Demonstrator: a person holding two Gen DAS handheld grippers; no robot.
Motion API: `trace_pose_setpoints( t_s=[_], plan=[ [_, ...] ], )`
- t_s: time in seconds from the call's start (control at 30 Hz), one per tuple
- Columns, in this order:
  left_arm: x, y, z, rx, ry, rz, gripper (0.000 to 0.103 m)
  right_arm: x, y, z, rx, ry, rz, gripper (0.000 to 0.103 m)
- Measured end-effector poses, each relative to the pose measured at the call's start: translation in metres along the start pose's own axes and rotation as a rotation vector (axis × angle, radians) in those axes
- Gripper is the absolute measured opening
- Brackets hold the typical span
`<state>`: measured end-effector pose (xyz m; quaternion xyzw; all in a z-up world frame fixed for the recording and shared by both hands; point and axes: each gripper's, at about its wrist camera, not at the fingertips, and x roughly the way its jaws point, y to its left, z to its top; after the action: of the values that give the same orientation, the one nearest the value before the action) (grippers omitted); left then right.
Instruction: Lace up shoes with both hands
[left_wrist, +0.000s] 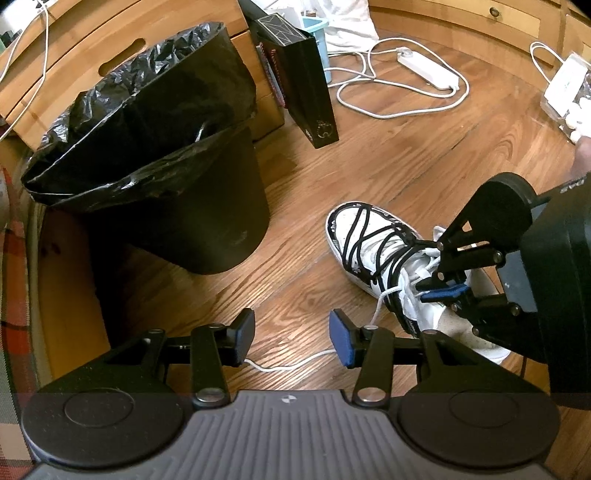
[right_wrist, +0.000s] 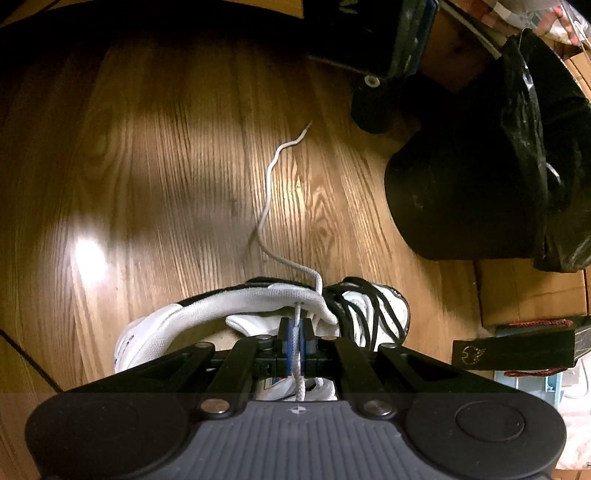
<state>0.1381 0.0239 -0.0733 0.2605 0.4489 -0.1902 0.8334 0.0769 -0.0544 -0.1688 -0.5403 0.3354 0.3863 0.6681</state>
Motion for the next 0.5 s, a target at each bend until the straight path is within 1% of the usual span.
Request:
trace_pose_setpoints(
  t_s=[0.13,0.4,0.5],
  plan=[
    [-0.0006,-0.0005,0.0001,0.002,-0.003,0.000,0.049,-0.0021,-0.0016,0.0027,0.012,-0.015,-0.014,0.004],
    [-0.0007,-0.0010,0.0001,0.003,-0.003,0.001,0.049,-0.0069,-0.0027,0.0060,0.029,-0.037,-0.011,0.004],
    [-0.0010,-0.0018,0.0000,0.006,-0.003,-0.001,0.049,-0.0040,-0.0016,0.0059,0.026,-0.026,-0.007,0.004]
  ],
)
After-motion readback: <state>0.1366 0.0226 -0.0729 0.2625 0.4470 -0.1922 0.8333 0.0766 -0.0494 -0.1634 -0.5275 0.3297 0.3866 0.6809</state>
